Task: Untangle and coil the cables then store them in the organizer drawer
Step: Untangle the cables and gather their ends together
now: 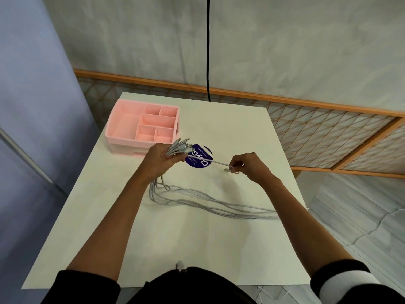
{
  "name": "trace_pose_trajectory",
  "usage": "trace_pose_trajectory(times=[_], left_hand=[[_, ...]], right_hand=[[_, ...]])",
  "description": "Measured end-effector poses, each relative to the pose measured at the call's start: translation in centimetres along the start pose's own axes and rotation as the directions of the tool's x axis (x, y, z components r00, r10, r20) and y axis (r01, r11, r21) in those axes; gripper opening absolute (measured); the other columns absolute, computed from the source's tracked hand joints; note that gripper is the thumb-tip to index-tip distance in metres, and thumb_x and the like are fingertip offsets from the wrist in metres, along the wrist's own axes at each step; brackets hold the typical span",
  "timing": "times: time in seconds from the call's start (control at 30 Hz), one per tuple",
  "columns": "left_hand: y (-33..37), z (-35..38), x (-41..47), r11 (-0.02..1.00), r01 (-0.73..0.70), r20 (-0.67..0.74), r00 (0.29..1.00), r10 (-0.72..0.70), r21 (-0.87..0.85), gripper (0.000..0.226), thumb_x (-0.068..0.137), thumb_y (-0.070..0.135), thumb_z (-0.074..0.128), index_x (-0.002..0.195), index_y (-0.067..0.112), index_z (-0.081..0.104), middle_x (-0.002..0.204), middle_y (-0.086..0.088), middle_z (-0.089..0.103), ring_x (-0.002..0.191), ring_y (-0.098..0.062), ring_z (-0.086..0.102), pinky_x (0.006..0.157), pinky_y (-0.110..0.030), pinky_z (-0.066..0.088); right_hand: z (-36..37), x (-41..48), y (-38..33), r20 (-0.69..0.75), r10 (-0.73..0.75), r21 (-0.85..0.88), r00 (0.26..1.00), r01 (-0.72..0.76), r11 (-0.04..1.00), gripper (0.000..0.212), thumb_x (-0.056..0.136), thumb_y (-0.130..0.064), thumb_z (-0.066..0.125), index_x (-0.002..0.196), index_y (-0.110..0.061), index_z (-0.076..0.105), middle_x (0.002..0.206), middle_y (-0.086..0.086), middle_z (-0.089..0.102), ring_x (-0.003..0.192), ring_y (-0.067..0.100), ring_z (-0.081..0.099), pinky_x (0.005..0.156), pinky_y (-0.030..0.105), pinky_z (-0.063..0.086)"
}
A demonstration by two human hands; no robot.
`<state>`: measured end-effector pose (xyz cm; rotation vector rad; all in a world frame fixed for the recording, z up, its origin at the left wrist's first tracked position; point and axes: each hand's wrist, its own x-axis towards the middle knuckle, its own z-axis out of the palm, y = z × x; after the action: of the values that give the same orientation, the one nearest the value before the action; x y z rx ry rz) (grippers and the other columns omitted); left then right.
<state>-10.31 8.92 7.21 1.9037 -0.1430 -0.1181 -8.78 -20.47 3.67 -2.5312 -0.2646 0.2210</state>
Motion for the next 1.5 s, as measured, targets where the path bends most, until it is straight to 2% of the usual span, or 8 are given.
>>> trace_pose_trajectory(times=[0.2, 0.4, 0.73, 0.97, 1.07, 1.2, 1.33, 1.5], left_hand=[[-0.1, 0.6, -0.1, 1.0, 0.003, 0.028, 1.0, -0.004, 0.031, 0.007, 0.08, 0.023, 0.075, 0.074, 0.025, 0.072, 0.07, 0.015, 0.072, 0.077, -0.005, 0.066, 0.074, -0.015, 0.047], [0.2, 1.5, -0.1, 0.977, 0.017, 0.209, 0.976, -0.062, 0.211, 0.011, 0.086, 0.022, 0.07, 0.089, 0.013, 0.075, 0.081, -0.006, 0.071, 0.045, 0.006, 0.049, 0.048, -0.012, 0.033], [-0.1, 1.8, 0.5, 0.942, 0.094, 0.225, 0.959, -0.173, 0.323, 0.008, 0.086, 0.02, 0.07, 0.089, 0.013, 0.073, 0.039, 0.02, 0.053, 0.034, 0.006, 0.044, 0.037, -0.009, 0.028], [-0.6, 1.3, 0.5, 0.961, 0.15, 0.167, 0.967, -0.192, 0.234, 0.012, 0.085, 0.025, 0.071, 0.091, 0.015, 0.075, 0.066, 0.001, 0.063, 0.036, 0.0, 0.038, 0.041, -0.015, 0.026], [-0.4, 1.6, 0.4, 0.968, 0.157, 0.157, 0.969, -0.189, 0.196, 0.017, 0.085, 0.03, 0.071, 0.096, 0.017, 0.074, 0.058, 0.008, 0.056, 0.044, -0.003, 0.036, 0.043, -0.016, 0.025], [-0.2, 0.6, 0.2, 0.976, 0.173, 0.085, 0.979, -0.184, 0.129, 0.018, 0.086, 0.03, 0.069, 0.096, 0.016, 0.074, 0.067, -0.004, 0.051, 0.057, -0.016, 0.031, 0.04, -0.016, 0.025], [-0.1, -1.4, 0.0, 0.984, 0.168, -0.023, 0.986, -0.167, 0.058, 0.017, 0.093, 0.027, 0.061, 0.088, 0.018, 0.074, 0.064, -0.008, 0.041, 0.055, -0.017, 0.028, 0.042, -0.02, 0.025], [-0.3, -3.2, 0.1, 0.98, 0.158, -0.187, 0.966, -0.179, -0.121, 0.035, 0.097, 0.033, 0.052, 0.069, 0.013, 0.059, 0.044, 0.008, 0.03, 0.039, -0.006, 0.024, 0.037, -0.016, 0.024]], right_hand=[[0.6, -0.1, 1.2, -0.205, -0.024, -0.063, 0.979, 0.012, 0.998, 0.018, 0.08, -0.009, 0.072, 0.079, -0.005, 0.055, 0.071, -0.005, 0.052, 0.062, 0.012, 0.047, 0.057, 0.021, 0.034], [0.5, -1.5, 3.2, -0.388, 0.003, -0.098, 0.922, -0.045, 0.994, 0.016, 0.089, -0.01, 0.062, 0.085, -0.008, 0.047, 0.076, 0.003, 0.058, 0.065, 0.025, 0.054, 0.058, 0.035, 0.043], [-2.9, -7.3, 12.3, -0.676, 0.319, 0.049, 0.664, -0.391, 0.919, 0.016, 0.079, 0.011, 0.06, 0.077, -0.004, 0.054, 0.076, 0.014, 0.062, 0.064, 0.026, 0.055, 0.052, 0.036, 0.043], [-3.5, -11.8, 17.4, -0.637, 0.623, 0.256, 0.454, -0.637, 0.727, 0.005, 0.087, 0.006, 0.055, 0.091, 0.006, 0.058, 0.087, 0.019, 0.056, 0.077, 0.026, 0.047, 0.055, 0.027, 0.03], [-2.8, -12.9, 19.2, -0.588, 0.711, 0.3, 0.386, -0.711, 0.635, 0.012, 0.084, 0.006, 0.061, 0.096, 0.009, 0.059, 0.099, 0.029, 0.061, 0.089, 0.037, 0.055, 0.067, 0.033, 0.036], [-1.6, -14.1, 20.5, -0.516, 0.796, 0.318, 0.317, -0.792, 0.521, 0.019, 0.083, 0.002, 0.066, 0.099, 0.011, 0.059, 0.103, 0.032, 0.061, 0.095, 0.042, 0.058, 0.077, 0.043, 0.046], [-1.1, -14.7, 21.0, -0.397, 0.862, 0.25, 0.316, -0.866, 0.433, 0.022, 0.086, -0.001, 0.065, 0.103, 0.014, 0.062, 0.104, 0.032, 0.063, 0.098, 0.042, 0.06, 0.08, 0.042, 0.049], [-0.6, -13.5, 19.3, -0.312, 0.848, 0.022, 0.428, -0.889, 0.457, 0.034, 0.088, 0.001, 0.052, 0.121, 0.001, 0.057, 0.121, 0.027, 0.055, 0.114, 0.039, 0.05, 0.095, 0.043, 0.043]])
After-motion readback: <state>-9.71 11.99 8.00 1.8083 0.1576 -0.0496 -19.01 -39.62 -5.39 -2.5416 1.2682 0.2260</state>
